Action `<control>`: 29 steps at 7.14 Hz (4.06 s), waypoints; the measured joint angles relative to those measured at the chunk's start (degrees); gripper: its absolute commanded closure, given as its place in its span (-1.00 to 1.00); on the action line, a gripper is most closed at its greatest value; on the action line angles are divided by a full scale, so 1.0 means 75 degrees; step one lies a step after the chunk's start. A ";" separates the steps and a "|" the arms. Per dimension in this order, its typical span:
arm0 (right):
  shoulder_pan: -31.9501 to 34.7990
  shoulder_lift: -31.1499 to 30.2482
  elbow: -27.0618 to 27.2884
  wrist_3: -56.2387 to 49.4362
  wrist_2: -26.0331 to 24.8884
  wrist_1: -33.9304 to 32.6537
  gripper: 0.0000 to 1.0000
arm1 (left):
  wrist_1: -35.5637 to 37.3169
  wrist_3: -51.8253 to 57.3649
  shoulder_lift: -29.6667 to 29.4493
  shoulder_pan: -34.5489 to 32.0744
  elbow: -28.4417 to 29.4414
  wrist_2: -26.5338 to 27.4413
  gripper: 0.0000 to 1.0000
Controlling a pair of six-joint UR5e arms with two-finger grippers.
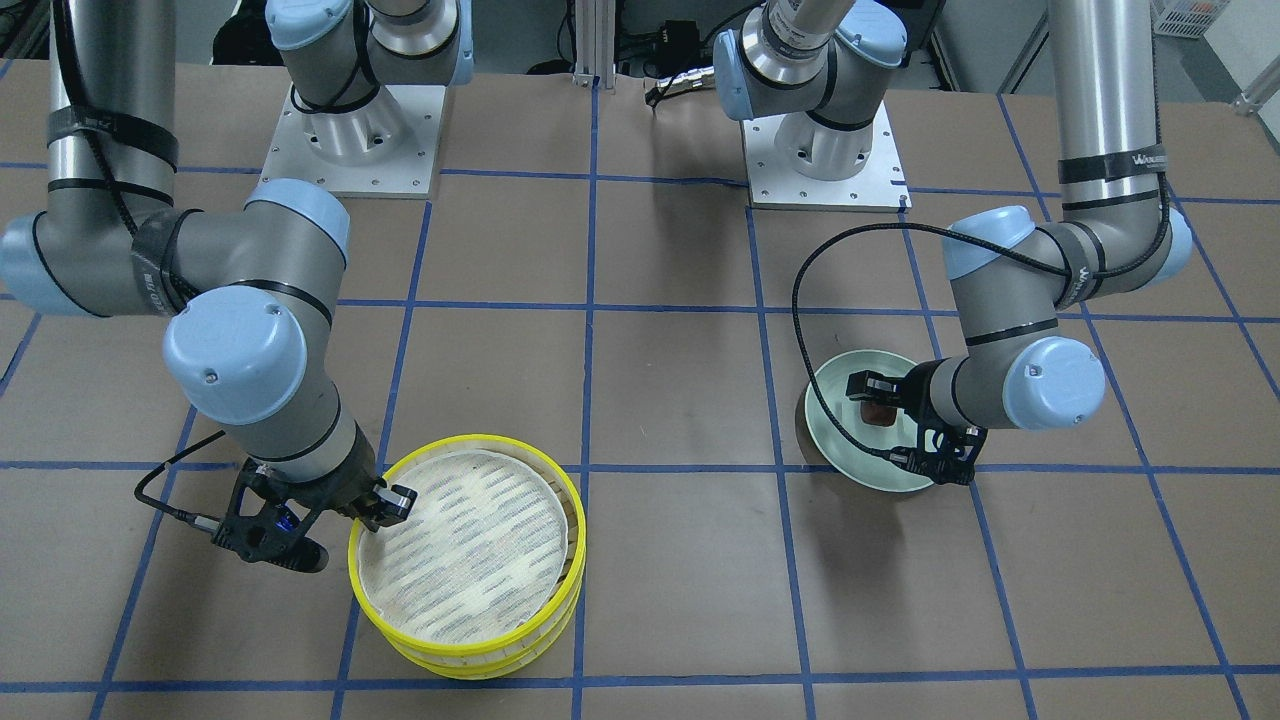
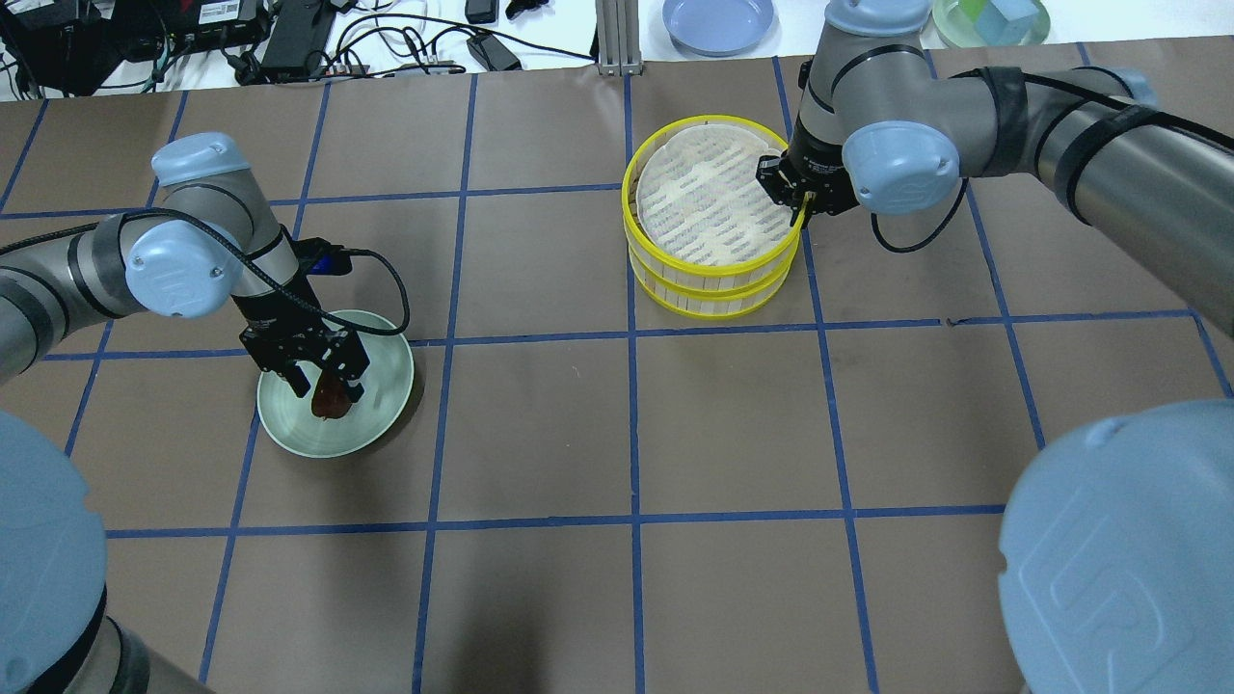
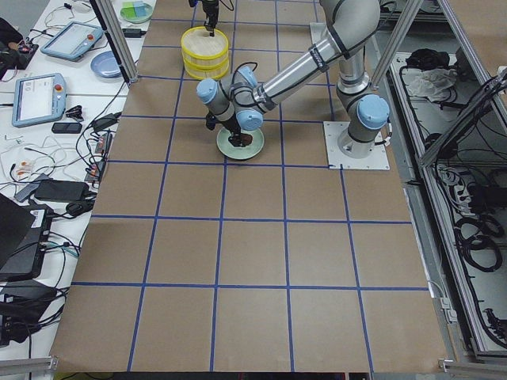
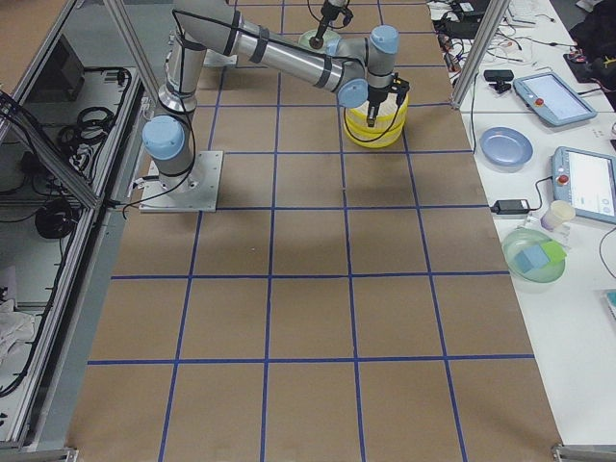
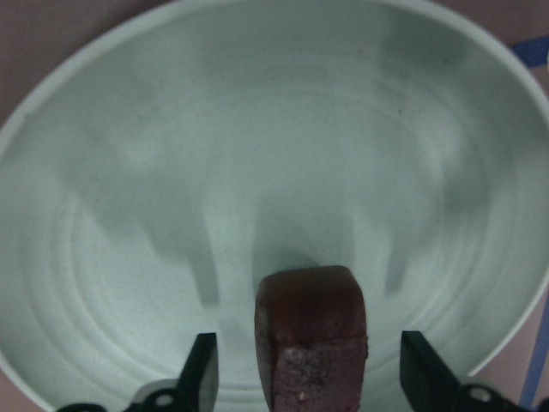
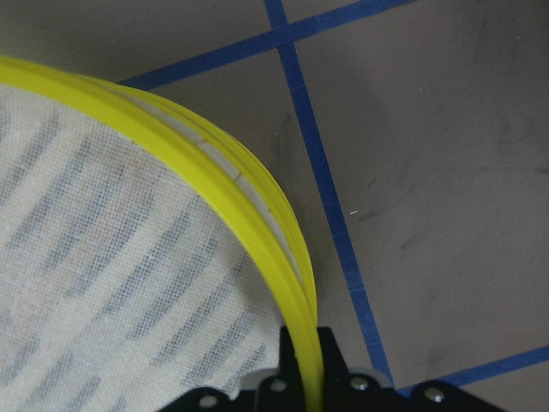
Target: Stack buns with steamer
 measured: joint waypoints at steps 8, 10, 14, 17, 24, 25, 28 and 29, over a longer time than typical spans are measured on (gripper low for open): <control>-0.0064 0.0006 0.0049 0.0018 0.0004 -0.0030 -0.33 | -0.0502 -0.3362 0.0368 -0.0134 0.1336 -0.1656 1.00; -0.0065 0.0006 0.0057 0.0025 -0.0034 -0.0053 -1.00 | -0.0566 -0.4157 0.0645 -0.0260 0.1584 -0.2679 1.00; -0.0173 -0.0415 -0.0012 -0.0738 -0.0172 0.0124 -1.00 | 0.1216 -0.7949 0.0804 -0.1814 0.1798 -0.3963 1.00; -0.0233 -0.2269 -0.0012 -0.1137 -0.0162 0.1893 -1.00 | 0.3013 -0.9995 0.0252 -0.2493 0.1731 -0.5606 1.00; 0.0125 -0.3629 0.0024 -0.1665 -0.0223 0.2696 -1.00 | 0.4393 -1.1149 -0.1220 -0.2943 0.2045 -0.6404 -0.86; 0.0130 -0.3632 0.0039 -0.1716 -0.0226 0.2705 -1.00 | 0.4398 -1.1367 -0.1239 -0.3005 0.2116 -0.6389 -0.95; 0.0134 -0.3628 0.0045 -0.1737 -0.0234 0.2715 -1.00 | 0.4404 -1.1592 -0.1119 -0.3049 0.2244 -0.6324 -0.96; 0.0124 -0.3627 0.0044 -0.1735 -0.0238 0.2706 -1.00 | 0.4415 -1.1340 -0.0900 -0.3028 0.2397 -0.6041 -0.96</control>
